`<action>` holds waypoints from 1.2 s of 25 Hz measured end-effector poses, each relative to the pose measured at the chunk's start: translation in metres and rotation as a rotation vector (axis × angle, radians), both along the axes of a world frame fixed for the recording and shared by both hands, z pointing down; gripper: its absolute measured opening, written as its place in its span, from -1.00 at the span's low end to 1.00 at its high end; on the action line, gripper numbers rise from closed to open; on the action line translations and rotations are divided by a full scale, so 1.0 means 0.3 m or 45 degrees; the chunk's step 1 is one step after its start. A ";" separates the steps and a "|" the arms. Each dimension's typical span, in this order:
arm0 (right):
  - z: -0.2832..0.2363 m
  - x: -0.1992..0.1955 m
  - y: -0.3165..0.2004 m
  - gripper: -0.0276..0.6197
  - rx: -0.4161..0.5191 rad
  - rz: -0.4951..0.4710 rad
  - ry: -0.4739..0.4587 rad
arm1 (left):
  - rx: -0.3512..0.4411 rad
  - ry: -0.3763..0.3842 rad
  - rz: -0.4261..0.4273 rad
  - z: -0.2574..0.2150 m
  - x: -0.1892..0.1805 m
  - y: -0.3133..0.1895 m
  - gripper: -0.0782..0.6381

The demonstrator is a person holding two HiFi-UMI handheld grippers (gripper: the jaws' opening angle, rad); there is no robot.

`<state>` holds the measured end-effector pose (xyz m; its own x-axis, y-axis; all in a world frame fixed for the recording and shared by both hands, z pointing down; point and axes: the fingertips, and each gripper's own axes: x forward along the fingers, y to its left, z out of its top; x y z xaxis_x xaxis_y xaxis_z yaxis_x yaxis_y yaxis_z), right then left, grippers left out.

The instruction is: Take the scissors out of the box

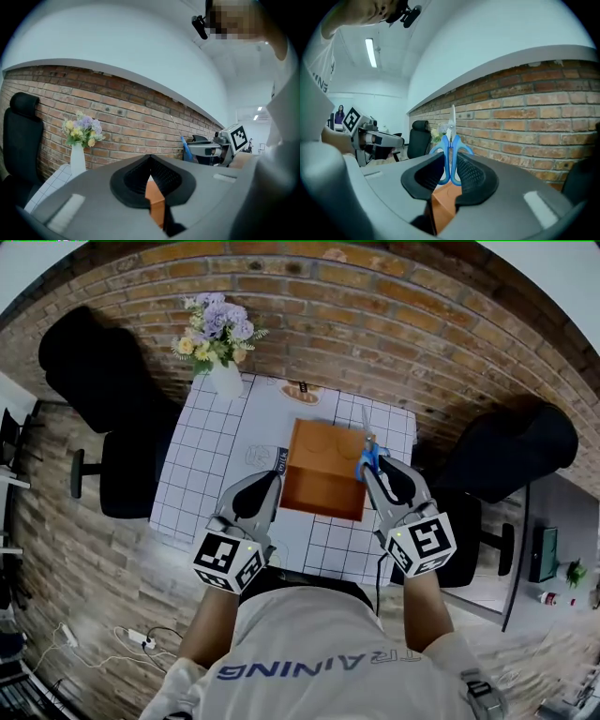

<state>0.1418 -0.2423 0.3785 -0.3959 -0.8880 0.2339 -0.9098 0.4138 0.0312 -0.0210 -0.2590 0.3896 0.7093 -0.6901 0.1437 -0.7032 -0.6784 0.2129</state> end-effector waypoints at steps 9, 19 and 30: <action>-0.122 0.074 0.038 -0.60 0.138 0.112 -0.049 | 0.104 0.024 0.026 -0.115 0.034 -0.025 -0.78; -0.139 0.081 0.038 -0.60 0.170 0.140 -0.033 | 0.113 0.014 0.030 -0.120 0.037 -0.018 -0.78; -0.105 0.063 0.042 -0.60 0.147 0.120 -0.023 | 0.094 0.006 0.018 -0.102 0.035 -0.004 -0.78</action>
